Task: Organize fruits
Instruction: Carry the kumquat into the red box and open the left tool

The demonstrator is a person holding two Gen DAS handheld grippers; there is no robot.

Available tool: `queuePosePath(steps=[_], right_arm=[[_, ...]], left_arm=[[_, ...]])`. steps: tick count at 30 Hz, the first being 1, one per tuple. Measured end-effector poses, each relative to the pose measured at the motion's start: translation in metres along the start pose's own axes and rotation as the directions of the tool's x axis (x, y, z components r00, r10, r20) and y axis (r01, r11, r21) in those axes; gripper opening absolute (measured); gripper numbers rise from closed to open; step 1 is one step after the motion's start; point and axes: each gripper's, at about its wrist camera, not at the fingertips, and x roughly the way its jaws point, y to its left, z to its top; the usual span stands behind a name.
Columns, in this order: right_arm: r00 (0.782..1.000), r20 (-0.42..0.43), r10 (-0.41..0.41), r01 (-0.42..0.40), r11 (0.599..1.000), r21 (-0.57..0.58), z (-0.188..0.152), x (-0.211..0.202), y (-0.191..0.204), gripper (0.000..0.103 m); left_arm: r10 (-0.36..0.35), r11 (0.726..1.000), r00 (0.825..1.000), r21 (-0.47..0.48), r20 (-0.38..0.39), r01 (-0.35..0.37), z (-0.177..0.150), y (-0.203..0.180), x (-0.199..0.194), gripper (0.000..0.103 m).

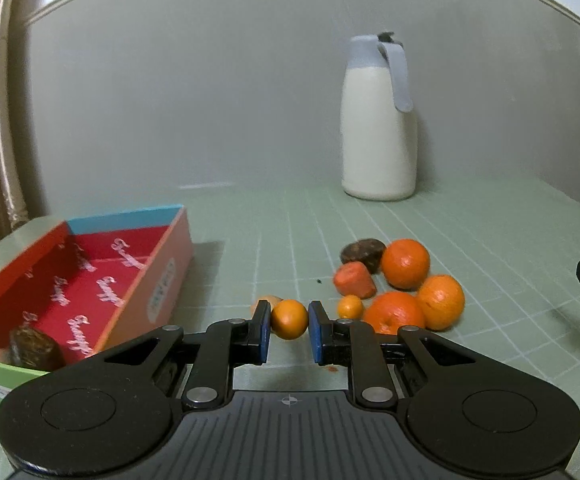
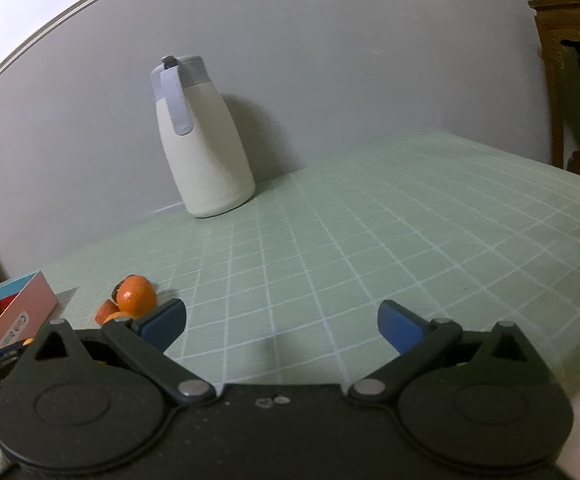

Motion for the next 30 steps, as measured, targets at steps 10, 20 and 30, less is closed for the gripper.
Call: queuePosePath(steps=[10,20,30], right_arm=[[0.999,-0.005,0.044,-0.044,0.998,-0.037,-0.001,0.004,0.025,0.102],[0.995,-0.022,0.094,-0.095,0.992,-0.079,-0.005,0.009,0.053,0.102],[0.991,-0.034,0.133,-0.136,0.985,-0.107,-0.008,0.013,0.074,0.102]], left_arm=[[0.076,0.997,0.994,-0.037,0.072,-0.074,0.005,0.028,-0.018,0.020],[0.206,0.976,0.973,-0.098,0.101,-0.196,0.007,0.068,-0.032,0.020],[0.234,0.959,0.972,-0.160,-0.019,-0.234,0.001,0.100,-0.019,0.020]])
